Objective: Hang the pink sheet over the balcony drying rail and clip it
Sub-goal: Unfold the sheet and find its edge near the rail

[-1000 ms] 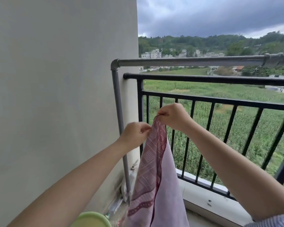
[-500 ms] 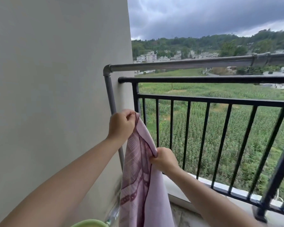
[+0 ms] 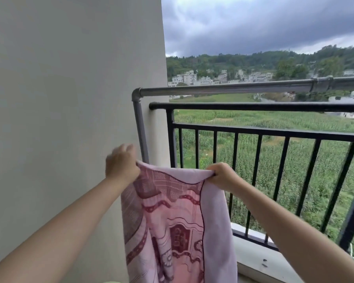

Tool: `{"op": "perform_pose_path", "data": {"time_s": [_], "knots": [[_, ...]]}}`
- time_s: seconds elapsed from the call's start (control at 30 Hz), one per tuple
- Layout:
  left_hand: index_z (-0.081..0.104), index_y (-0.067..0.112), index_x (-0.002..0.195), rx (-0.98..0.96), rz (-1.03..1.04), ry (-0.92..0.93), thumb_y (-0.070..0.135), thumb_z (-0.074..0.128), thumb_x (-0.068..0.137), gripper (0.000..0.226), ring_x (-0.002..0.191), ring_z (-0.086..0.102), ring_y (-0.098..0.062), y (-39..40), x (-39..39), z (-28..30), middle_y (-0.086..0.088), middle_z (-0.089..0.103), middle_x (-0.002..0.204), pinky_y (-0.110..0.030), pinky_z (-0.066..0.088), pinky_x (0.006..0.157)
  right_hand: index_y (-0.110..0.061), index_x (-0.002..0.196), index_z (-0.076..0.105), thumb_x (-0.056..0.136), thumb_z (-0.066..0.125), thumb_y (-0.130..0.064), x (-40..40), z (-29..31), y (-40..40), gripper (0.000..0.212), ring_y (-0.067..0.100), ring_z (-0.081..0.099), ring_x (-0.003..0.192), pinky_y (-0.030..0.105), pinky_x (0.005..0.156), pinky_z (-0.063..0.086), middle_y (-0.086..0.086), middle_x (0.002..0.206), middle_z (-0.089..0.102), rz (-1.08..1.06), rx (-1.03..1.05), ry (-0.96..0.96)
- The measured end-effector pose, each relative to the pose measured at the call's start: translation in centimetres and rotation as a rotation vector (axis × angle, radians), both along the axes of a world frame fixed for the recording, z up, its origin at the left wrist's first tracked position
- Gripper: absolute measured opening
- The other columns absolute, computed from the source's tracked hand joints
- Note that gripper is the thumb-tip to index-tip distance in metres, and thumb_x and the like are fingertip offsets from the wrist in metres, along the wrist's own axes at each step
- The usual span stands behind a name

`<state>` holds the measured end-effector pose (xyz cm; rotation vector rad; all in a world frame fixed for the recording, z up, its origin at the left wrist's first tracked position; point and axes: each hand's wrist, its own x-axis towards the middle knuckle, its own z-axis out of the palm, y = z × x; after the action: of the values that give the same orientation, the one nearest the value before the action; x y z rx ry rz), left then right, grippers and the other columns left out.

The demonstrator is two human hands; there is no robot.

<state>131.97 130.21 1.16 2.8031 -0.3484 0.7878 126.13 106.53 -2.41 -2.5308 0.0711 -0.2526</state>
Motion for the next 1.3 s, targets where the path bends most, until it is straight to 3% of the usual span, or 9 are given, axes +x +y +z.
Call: {"op": "perform_pose_path", "data": {"time_s": [0.17,0.3,0.43,0.57,0.7,0.87,1.03,1.17,1.3], "knots": [[0.065,0.02,0.086,-0.315,-0.785,0.173,0.017,0.052,0.076,0.016,0.065,0.054,-0.01,-4.3,-5.0,-2.7,0.009,0.058,0.072,-0.021,0.042,0.06,0.001,0.094,0.067,0.078,0.052,0.002,-0.9,7.8,1.9,0.022,0.024,0.06,0.08,0.034,0.074,0.053,0.015,0.092,0.069,0.162,-0.181,-0.156],[0.064,-0.004,0.088,-0.594,-0.588,0.037,-0.009,0.047,0.082,0.019,0.068,0.053,-0.018,-4.8,-4.1,-0.6,-0.003,0.057,0.071,-0.005,0.038,0.054,0.003,0.084,0.064,0.081,0.055,-0.011,-1.3,7.2,2.0,0.017,0.021,0.053,0.071,0.033,0.072,0.051,0.014,0.075,0.061,0.091,-0.34,-0.149],[0.065,0.0,0.085,-0.072,-0.791,-0.044,0.001,0.05,0.07,0.022,0.059,0.052,-0.018,-3.9,-4.3,1.7,-0.011,0.065,0.067,-0.01,0.032,0.049,-0.012,0.08,0.061,0.071,0.06,-0.058,-1.5,2.3,2.6,0.047,0.016,0.052,0.066,0.032,0.085,0.042,-0.001,0.068,0.055,-0.027,-0.517,-0.119],[0.065,0.006,0.067,0.363,-0.9,-0.159,0.009,0.041,0.063,0.025,0.045,0.051,-0.017,-3.5,-4.6,2.9,-0.004,0.061,0.052,-0.013,0.029,0.045,-0.015,0.09,0.049,0.07,0.061,-0.052,-1.1,-3.0,3.5,0.044,0.02,0.058,0.082,0.036,0.086,0.042,0.002,0.084,0.06,-0.147,-0.411,-0.147],[0.061,0.001,0.06,0.025,-0.768,-0.096,0.006,0.044,0.066,0.018,0.049,0.043,-0.018,-2.8,-3.4,3.5,-0.005,0.05,0.05,-0.017,0.028,0.048,-0.019,0.072,0.042,0.076,0.054,-0.027,-1.5,-6.3,2.0,0.015,0.025,0.058,0.08,0.034,0.077,0.044,0.004,0.083,0.06,-0.296,-0.173,-0.07],[0.056,0.003,0.06,-0.286,-0.403,-0.139,0.016,0.054,0.086,0.029,0.061,0.05,-0.03,-1.7,-0.7,4.2,-0.017,0.057,0.06,-0.034,0.035,0.056,-0.02,0.049,0.041,0.079,0.051,-0.013,-2.5,-7.6,-2.9,0.032,0.019,0.05,0.063,0.031,0.064,0.044,-0.001,0.06,0.05,-0.356,-0.082,0.153],[0.06,0.01,0.104,0.059,0.016,0.18,0.015,0.047,0.085,0.024,0.091,0.058,-0.032,-0.2,1.7,2.9,-0.016,0.064,0.109,-0.033,0.046,0.071,0.006,0.068,0.062,0.082,0.054,0.0,-2.0,0.1,-5.8,0.017,0.018,0.048,0.056,0.034,0.058,0.05,0.005,0.058,0.052,-0.32,-0.051,-0.071],[0.029,0.015,0.141,0.102,-0.376,0.517,0.023,0.062,0.082,0.069,0.131,0.04,-0.022,-3.5,-0.2,3.8,-0.006,0.04,0.144,-0.032,0.035,0.107,0.003,0.081,0.067,0.083,0.054,-0.002,-1.0,7.9,-2.6,0.014,0.014,0.052,0.057,0.027,0.055,0.053,0.004,0.062,0.059,-0.169,-0.164,-0.211],[0.062,0.013,0.11,-0.337,-0.693,0.409,0.024,0.059,0.086,0.027,0.093,0.059,-0.019,-7.9,-2.8,4.7,0.001,0.063,0.094,-0.028,0.043,0.079,-0.002,0.088,0.071,0.077,0.051,0.003,-0.7,12.2,1.0,0.023,0.022,0.058,0.07,0.029,0.057,0.052,0.009,0.079,0.068,-0.097,-0.204,-0.338]]}}
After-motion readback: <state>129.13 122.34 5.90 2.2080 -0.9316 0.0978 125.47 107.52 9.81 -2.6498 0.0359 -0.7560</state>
